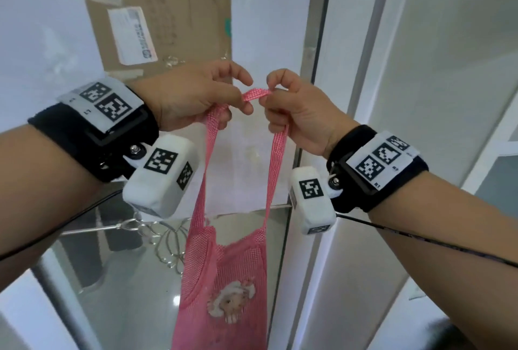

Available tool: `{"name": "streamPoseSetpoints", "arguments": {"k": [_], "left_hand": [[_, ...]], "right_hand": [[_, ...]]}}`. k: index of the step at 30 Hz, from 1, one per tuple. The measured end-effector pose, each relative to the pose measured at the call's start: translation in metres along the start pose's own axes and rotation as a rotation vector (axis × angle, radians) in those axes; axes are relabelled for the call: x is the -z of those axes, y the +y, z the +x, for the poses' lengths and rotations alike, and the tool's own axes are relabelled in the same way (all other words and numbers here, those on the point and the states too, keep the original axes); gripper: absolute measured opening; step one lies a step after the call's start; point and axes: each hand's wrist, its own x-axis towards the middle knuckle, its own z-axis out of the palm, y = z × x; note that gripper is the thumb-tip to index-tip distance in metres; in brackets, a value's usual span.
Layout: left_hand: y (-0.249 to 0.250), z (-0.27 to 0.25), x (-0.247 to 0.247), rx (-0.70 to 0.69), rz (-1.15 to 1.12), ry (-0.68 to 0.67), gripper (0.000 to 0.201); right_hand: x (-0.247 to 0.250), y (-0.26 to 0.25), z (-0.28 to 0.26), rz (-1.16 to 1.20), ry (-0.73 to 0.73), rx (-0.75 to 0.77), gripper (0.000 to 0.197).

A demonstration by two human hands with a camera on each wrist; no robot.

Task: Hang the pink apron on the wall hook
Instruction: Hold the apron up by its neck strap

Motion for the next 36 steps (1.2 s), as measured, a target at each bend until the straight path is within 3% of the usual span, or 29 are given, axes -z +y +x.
{"name": "streamPoseSetpoints", "arguments": {"k": [7, 12, 18, 25, 29, 36], "left_hand": [[0.017, -0.015, 0.056, 0.038, 0.418, 0.092, 0.018], [0.050, -0.017, 0.078, -0.154, 0.476, 0.237, 0.008], [0.082, -0.002, 0.108, -0.296, 0.643, 0.523, 0.015], [0.110, 0.014, 0.146, -0.331, 0.827, 0.665, 0.022], [0.127, 0.027, 0.162, -0.358, 0.942, 0.747, 0.019], [0.135, 0.047, 0.189, -0.441, 1.046, 0.841, 0.020]], "right_hand": [[-0.010, -0.034, 0.029, -0.231, 0.021, 0.125, 0.028], [-0.019, -0.066, 0.051, -0.437, 0.018, 0.273, 0.026], [-0.035, -0.112, 0.080, -0.640, -0.002, 0.399, 0.017], [-0.051, -0.144, 0.122, -0.865, 0.039, 0.496, 0.014], [-0.058, -0.159, 0.151, -0.928, 0.127, 0.562, 0.020], [-0.078, -0.174, 0.194, -1.000, 0.308, 0.637, 0.005]]}}
